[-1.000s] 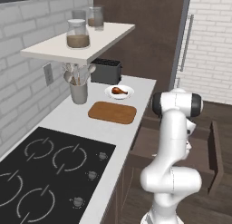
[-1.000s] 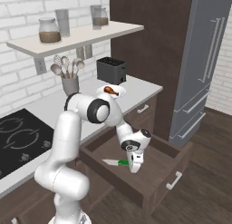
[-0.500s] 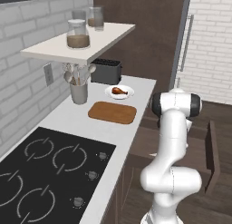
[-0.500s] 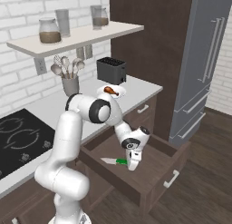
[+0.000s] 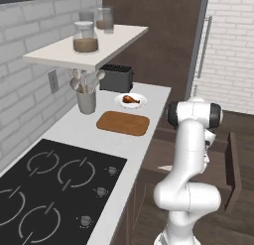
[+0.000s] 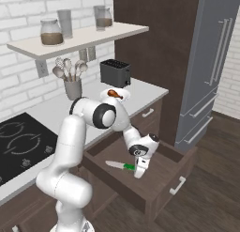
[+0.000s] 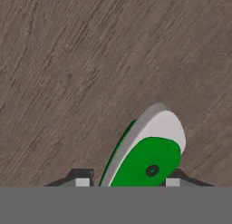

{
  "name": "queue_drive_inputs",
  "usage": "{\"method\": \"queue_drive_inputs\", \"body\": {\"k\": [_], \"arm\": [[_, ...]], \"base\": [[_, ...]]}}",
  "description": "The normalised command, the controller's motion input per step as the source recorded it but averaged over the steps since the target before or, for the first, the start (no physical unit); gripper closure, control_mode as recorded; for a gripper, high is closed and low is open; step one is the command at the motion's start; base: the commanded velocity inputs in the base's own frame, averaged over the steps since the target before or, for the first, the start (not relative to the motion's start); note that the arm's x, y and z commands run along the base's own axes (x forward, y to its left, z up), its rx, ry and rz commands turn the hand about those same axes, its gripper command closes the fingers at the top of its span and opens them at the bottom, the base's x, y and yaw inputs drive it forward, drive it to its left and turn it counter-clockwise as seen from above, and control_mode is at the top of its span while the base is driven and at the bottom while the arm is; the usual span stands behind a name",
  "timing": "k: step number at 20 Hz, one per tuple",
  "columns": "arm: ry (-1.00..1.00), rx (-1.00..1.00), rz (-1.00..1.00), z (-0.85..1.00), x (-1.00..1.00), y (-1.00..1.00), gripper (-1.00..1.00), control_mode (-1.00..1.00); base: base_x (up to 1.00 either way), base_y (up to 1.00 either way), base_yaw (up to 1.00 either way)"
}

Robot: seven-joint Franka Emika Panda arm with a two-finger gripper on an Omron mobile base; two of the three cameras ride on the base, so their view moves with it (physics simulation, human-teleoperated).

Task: Pick up the knife from the drawer and place it on the cutting board. Then place the meat from the plate to the cutting board.

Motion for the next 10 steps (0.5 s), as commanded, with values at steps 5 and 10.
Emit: {"method": "queue_drive_inputs", "body": {"k": [5,10], "arm": [[0.03,0.02,-0.38,0.15,-0.01,-0.46,1.0,-1.0],[0.16,0.05,-0.23,0.93,-0.23,-0.59,1.0,-1.0]], "base": [[0.0,0.0,0.0],[0.0,0.0,0.0]]}}
